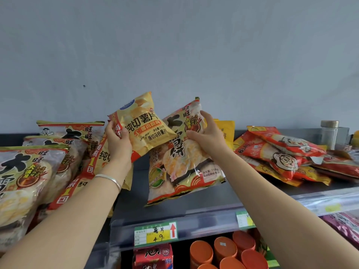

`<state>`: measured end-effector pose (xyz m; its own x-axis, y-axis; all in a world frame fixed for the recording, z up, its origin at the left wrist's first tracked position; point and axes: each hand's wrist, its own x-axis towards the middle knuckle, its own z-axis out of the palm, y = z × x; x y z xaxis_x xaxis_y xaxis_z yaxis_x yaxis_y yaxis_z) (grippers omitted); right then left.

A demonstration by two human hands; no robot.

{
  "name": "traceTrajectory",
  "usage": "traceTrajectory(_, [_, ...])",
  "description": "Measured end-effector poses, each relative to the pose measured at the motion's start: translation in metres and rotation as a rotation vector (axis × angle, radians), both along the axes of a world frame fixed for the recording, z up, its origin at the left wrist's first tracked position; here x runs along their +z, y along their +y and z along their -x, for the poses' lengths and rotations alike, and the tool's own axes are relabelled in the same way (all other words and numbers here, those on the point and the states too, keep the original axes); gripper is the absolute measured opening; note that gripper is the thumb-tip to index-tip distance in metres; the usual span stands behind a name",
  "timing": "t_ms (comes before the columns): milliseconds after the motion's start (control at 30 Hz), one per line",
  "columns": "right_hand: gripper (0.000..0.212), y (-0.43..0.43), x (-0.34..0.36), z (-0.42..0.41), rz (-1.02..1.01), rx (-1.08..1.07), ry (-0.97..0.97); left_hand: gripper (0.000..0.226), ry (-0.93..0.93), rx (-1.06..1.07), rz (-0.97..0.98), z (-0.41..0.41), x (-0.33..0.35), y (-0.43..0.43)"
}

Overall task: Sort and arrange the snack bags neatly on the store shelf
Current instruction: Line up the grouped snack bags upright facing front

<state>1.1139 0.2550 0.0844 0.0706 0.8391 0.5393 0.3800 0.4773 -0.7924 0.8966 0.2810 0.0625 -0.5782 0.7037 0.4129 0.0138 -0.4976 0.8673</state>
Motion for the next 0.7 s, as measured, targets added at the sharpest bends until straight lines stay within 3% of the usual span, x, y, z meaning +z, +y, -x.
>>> traceTrajectory(233, [0.074,-0.024,0.015,-0.029,-0.168,-0.203,-0.163,0.042,0.004,0.030,0.038,-0.029,-0.008,-0.017])
traceTrajectory(433, [0.072,-0.027,0.011,-0.063,-0.246,-0.299,-0.110,0.043,0.073,0.123,0.231,-0.045,-0.032,-0.013])
traceTrajectory(533, [0.072,-0.028,0.011,-0.075,-0.269,-0.303,-0.103,0.046,0.228,0.251,0.390,-0.047,-0.045,-0.012])
traceTrajectory(600, [0.071,-0.030,0.011,-0.079,-0.271,-0.286,-0.098,0.047,0.429,0.332,0.446,-0.047,-0.052,-0.010])
traceTrajectory(700, [0.070,-0.033,0.009,-0.082,-0.269,-0.228,-0.073,0.046,0.707,0.256,0.508,-0.052,-0.057,-0.002])
